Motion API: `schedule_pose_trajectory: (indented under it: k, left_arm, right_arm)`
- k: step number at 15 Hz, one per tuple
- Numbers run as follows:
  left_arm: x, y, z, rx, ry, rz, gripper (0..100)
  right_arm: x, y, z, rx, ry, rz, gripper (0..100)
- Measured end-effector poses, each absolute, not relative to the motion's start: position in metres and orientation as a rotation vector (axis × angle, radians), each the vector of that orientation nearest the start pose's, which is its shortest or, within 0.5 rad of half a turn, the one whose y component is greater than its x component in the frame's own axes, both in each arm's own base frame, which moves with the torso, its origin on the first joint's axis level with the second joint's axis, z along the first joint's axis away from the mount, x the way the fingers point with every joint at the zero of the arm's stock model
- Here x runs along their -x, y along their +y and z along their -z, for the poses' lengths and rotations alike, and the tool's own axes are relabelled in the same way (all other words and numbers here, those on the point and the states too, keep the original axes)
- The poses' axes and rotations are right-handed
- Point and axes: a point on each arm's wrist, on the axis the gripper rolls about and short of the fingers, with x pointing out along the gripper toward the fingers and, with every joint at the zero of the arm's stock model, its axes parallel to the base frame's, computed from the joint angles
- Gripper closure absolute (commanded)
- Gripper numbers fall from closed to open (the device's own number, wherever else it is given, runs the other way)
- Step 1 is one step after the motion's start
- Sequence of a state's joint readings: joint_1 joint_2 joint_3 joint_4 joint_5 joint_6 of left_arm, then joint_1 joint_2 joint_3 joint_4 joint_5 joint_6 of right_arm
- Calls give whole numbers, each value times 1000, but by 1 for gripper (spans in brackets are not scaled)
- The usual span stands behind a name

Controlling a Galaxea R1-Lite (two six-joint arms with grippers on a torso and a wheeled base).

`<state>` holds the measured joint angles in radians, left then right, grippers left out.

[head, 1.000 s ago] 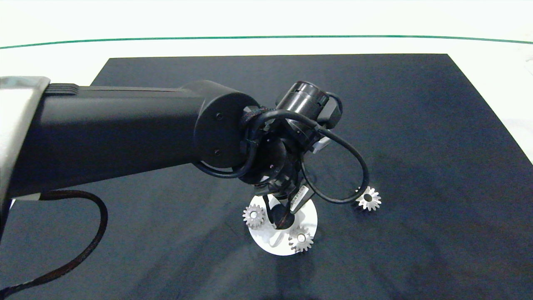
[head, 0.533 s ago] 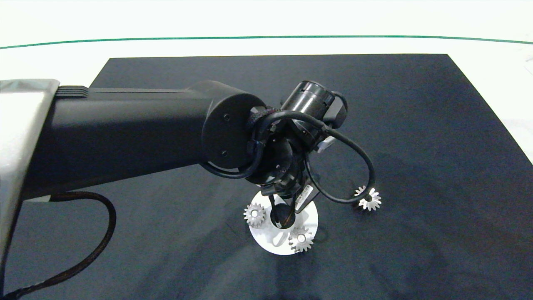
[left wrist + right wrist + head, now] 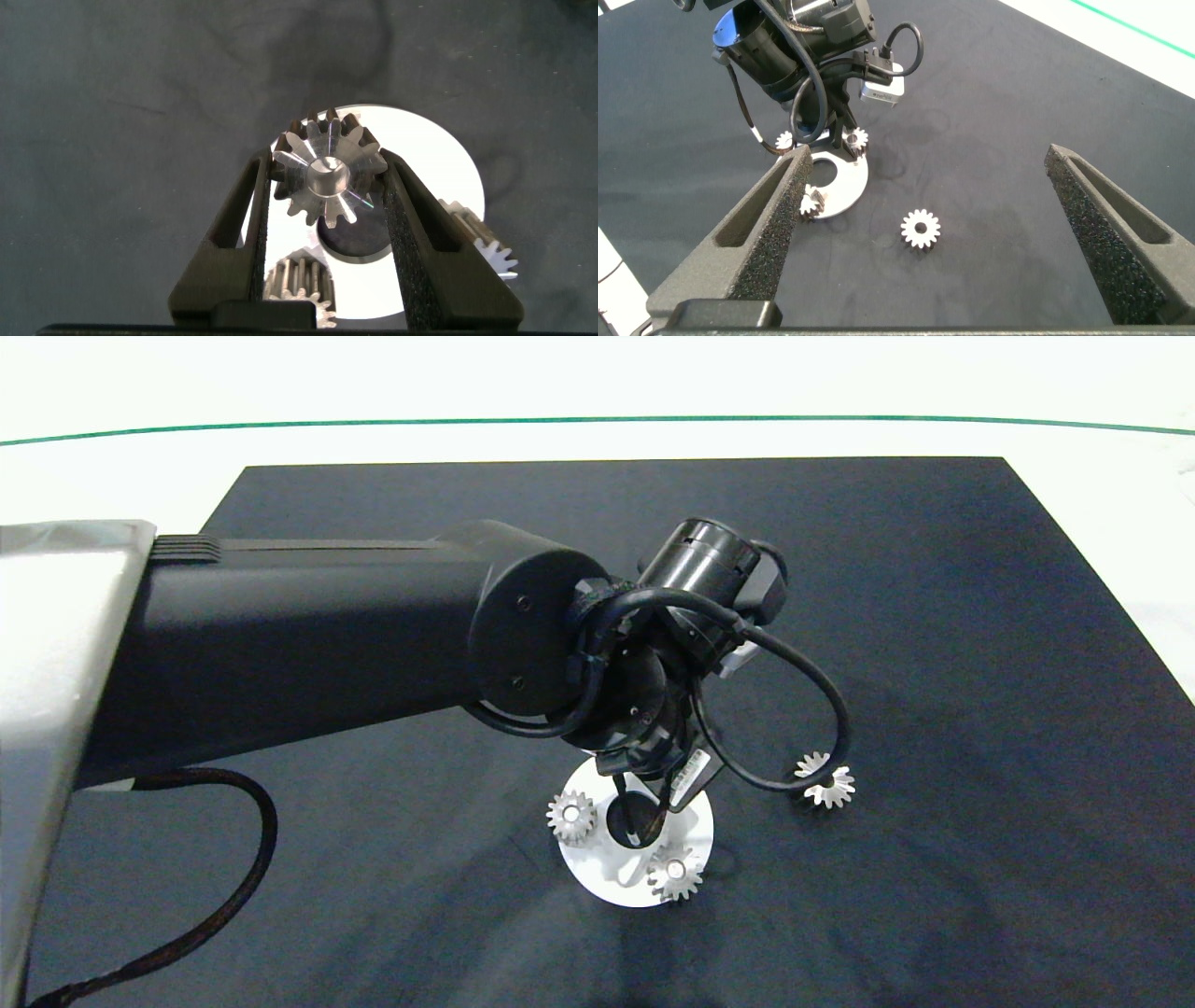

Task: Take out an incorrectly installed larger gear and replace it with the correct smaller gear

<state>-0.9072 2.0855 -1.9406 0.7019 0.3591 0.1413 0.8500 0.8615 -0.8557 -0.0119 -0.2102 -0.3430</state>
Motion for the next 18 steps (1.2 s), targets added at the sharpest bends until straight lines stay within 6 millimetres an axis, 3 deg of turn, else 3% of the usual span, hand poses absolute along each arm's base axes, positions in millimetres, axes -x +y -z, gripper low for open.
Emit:
schedule_pose_trajectory:
  k: [8, 9, 18]
  left_arm:
    - [-249, -308, -232, -655, 680, 568, 69]
    - [-249, -308, -232, -656, 680, 567, 0]
    - [-249, -308, -234, -654, 678, 566, 0]
  right_arm:
    - [-57, 58, -302, 329, -113, -635, 0]
    - [-57, 58, -302, 329, -114, -637, 0]
    - [-56, 59, -304, 324, -123, -646, 0]
